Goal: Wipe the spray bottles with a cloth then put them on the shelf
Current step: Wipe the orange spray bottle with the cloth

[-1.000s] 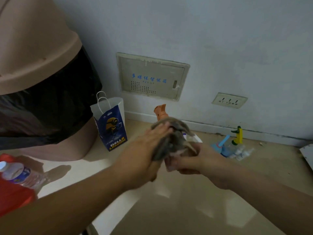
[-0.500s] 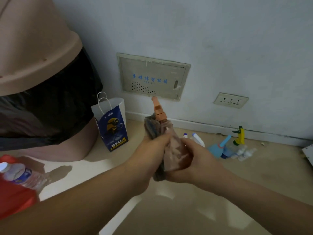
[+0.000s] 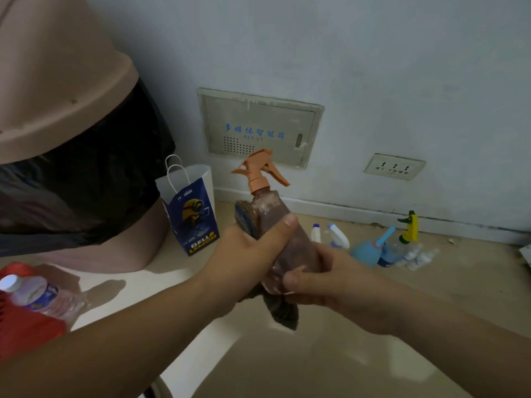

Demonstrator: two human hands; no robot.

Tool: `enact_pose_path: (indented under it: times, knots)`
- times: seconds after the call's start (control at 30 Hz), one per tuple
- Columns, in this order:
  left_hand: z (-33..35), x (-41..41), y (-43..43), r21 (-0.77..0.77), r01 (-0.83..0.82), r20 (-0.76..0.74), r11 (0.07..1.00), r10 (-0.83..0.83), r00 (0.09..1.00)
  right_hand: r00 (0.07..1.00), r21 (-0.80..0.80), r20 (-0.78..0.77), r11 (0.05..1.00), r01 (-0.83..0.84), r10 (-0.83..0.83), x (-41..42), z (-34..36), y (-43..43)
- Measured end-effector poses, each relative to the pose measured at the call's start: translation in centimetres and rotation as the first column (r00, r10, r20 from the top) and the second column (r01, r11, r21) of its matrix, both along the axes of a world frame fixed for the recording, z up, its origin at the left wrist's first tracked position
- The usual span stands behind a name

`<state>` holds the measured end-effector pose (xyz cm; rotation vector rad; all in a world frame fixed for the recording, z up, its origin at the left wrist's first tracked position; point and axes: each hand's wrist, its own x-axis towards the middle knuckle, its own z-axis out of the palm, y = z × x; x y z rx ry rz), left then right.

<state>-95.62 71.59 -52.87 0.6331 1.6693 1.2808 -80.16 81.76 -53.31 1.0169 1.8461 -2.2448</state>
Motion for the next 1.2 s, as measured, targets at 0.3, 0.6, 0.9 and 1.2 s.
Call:
enact_pose_path:
  times: [0.3, 0.6, 0.9, 1.2]
  knots:
    - [0.7, -1.2, 0.1, -0.034, -0.373, -0.124, 0.927, 0.366, 0.922, 0.978, -0.04, 0.018, 0.977, 0.211, -0.21, 0.3, -1.5, -0.2]
    - [-1.1, -1.2, 0.8, -0.011, 0.153, -0.827, 0.988, -0.095, 0.554, 0.985, 0.164, 0.049, 0.974, 0.154, -0.164, -0.6, -0.9, -0.8]
    - [-1.3, -1.1, 0.7, -0.02, 0.306, -0.88, 0.952, -0.161, 0.446, 0.99, 0.336, 0.024, 0.934, 0.124, -0.14, -0.1, -0.6, -0.7]
    - [-1.4, -1.9, 0.7, -0.089, 0.306, -0.822, 0.948, -0.243, 0.516, 0.987, 0.365, 0.058, 0.924, 0.119, -0.15, 0.0, -1.0, -0.3]
